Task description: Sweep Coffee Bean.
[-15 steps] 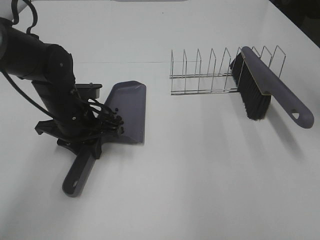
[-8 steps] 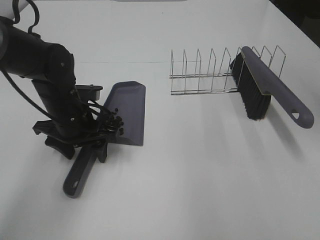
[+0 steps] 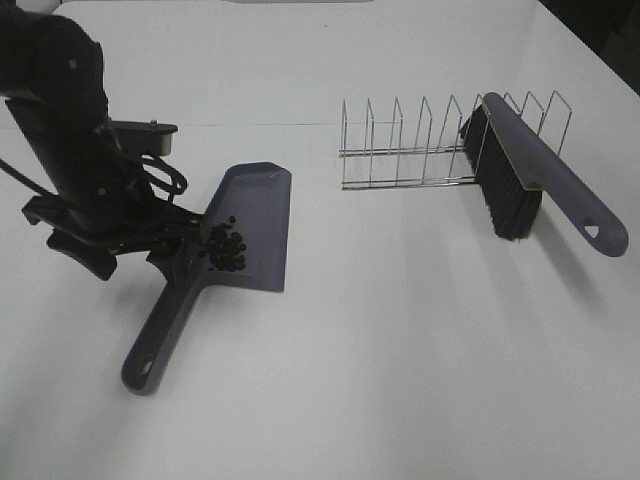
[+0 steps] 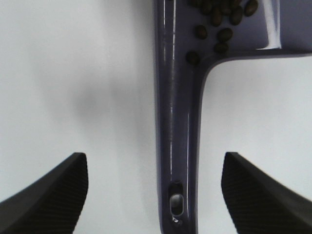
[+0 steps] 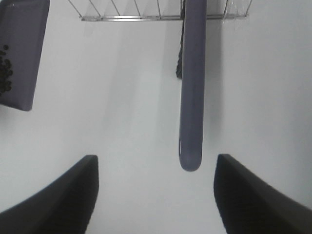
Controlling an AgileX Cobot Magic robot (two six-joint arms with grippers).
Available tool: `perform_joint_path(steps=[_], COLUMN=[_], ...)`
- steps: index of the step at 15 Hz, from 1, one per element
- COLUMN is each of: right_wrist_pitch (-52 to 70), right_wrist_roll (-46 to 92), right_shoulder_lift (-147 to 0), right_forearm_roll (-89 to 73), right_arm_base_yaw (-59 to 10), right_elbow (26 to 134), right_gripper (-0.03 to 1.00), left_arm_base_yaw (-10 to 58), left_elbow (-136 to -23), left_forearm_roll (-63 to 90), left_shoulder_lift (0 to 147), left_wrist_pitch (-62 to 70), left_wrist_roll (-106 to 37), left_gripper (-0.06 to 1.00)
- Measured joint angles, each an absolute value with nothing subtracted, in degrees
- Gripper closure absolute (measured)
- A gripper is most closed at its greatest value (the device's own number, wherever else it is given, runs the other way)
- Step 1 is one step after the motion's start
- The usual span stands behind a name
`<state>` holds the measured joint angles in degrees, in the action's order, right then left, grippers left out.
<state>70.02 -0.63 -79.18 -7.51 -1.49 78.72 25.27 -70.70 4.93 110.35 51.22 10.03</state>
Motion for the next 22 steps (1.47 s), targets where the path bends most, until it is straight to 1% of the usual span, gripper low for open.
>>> perform_joint_path(steps=[2,4,9,12,13,14,16,19,22], right_wrist_pitch=[70.0,70.0,70.0,70.1,70.1,70.2,70.2,70.1,70.1], right_wrist_roll=[-0.6,-0.6,-0.6,-0.6,-0.6,-0.6,-0.6,-1.2,-1.3], right_shoulder_lift=[-76.2,-72.0,-58.5,-50.6,-49.3,-44.7,-39.8,-32.7,-21.8], right_forearm_roll=[-7.5,-7.5,-7.4,-7.2,-7.2,-7.2,-6.8,0.0,3.0], right_arm_base_yaw=[-1.5,-1.5,-1.5,-1.5,-1.5,-1.5,-1.5,-1.5,-1.5], right_elbow=[75.0,70.4,58.8,53.0,52.4,51.7,51.7,49.7,43.5], right_gripper=[0.38,0.38,0.38,0.38,0.38,0.38,0.38,0.38,0.38], left_arm_base_yaw=[24.2,21.0,8.2,1.7,1.0,0.1,0.1,0.1,0.1], left_elbow=[-72.1,-72.4,-72.4,-68.9,-67.3,-60.4,-55.5,-50.2,-47.3], left_forearm_roll=[4.1,3.4,3.5,4.1,4.1,4.1,3.5,1.3,0.0], left_shoulder_lift=[109.1,107.3,101.4,92.9,90.8,80.7,70.1,54.7,41.8], left_wrist_pitch=[52.9,53.2,55.7,56.7,56.7,57.1,58.1,61.8,66.4], left_wrist_roll=[9.9,8.2,2.9,-0.7,-1.1,-1.6,-1.9,-3.0,-2.9], left_gripper=[0.27,0.27,0.27,0.27,0.27,0.27,0.27,0.27,0.27])
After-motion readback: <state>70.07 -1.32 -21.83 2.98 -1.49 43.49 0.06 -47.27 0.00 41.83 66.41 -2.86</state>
